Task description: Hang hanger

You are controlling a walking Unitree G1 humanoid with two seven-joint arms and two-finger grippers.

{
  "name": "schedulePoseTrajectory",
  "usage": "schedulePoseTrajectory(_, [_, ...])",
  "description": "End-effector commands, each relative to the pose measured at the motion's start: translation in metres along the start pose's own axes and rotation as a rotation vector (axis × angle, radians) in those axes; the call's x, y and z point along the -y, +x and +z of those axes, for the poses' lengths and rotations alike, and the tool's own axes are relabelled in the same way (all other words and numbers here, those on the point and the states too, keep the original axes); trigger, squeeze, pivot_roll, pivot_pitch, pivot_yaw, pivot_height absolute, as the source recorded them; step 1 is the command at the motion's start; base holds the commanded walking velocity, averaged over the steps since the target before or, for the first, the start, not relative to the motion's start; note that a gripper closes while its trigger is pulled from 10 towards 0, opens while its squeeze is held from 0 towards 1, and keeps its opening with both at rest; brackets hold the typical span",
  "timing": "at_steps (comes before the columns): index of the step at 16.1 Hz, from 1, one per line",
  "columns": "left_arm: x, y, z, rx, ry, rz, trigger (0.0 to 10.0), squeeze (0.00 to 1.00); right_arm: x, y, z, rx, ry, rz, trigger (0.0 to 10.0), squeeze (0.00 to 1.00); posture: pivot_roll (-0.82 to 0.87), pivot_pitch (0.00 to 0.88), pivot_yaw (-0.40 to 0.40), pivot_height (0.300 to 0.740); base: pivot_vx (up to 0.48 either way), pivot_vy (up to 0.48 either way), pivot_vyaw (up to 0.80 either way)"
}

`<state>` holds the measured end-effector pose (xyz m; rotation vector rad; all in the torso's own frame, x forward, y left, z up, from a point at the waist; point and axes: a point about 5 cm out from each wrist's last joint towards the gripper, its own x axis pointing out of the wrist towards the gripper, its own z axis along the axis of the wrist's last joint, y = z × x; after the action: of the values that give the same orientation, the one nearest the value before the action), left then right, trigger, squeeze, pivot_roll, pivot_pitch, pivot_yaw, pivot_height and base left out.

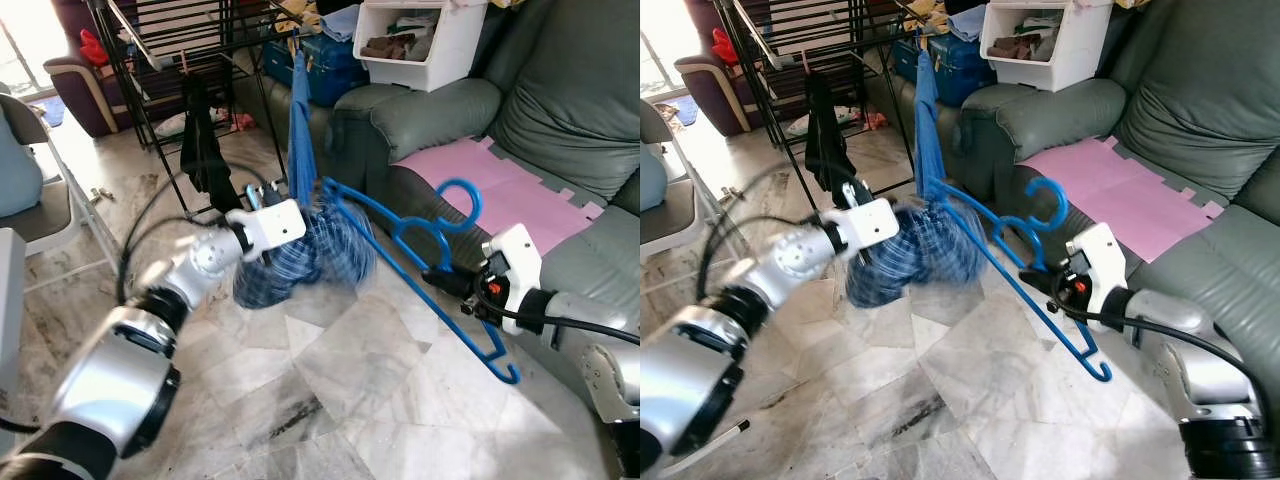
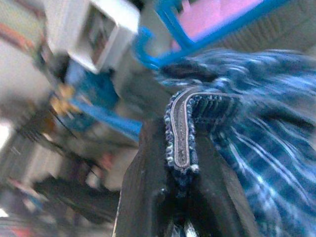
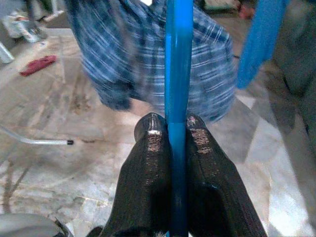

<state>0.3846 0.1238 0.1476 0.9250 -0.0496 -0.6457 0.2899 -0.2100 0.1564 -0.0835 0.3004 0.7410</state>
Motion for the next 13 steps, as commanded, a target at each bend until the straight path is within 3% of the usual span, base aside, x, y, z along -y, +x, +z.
schedulePoseTrajectory(1, [-0.002,-0.002,-0.005,-0.025,-0.032,0.01,10.0,0.0,0.001,-0.002,0.012,0.023,-0.048,0.005,10.0,0.0,-0.16,0.0,0.055,0.74,0.0,0.0,0.0])
schedulePoseTrajectory(4, [0.002,-0.002,-0.002,0.002,0.018,-0.021,10.0,0.0,0.0,-0.002,0.016,0.035,-0.055,0.03,10.0,0.0,-0.16,0.0,0.051,0.74,0.0,0.0,0.0])
schedulePoseTrajectory(10, [-0.009,-0.004,-0.005,-0.04,-0.059,0.059,10.0,0.0,-0.039,-0.007,-0.012,-0.106,0.011,0.291,10.0,0.0,-0.15,0.0,0.053,0.74,0.0,0.0,0.0])
schedulePoseTrajectory(13, [-0.012,-0.005,-0.009,-0.071,-0.063,0.083,10.0,0.0,-0.044,-0.012,-0.021,-0.176,0.004,0.317,10.0,0.0,-0.16,0.0,0.056,0.74,0.0,0.0,0.0])
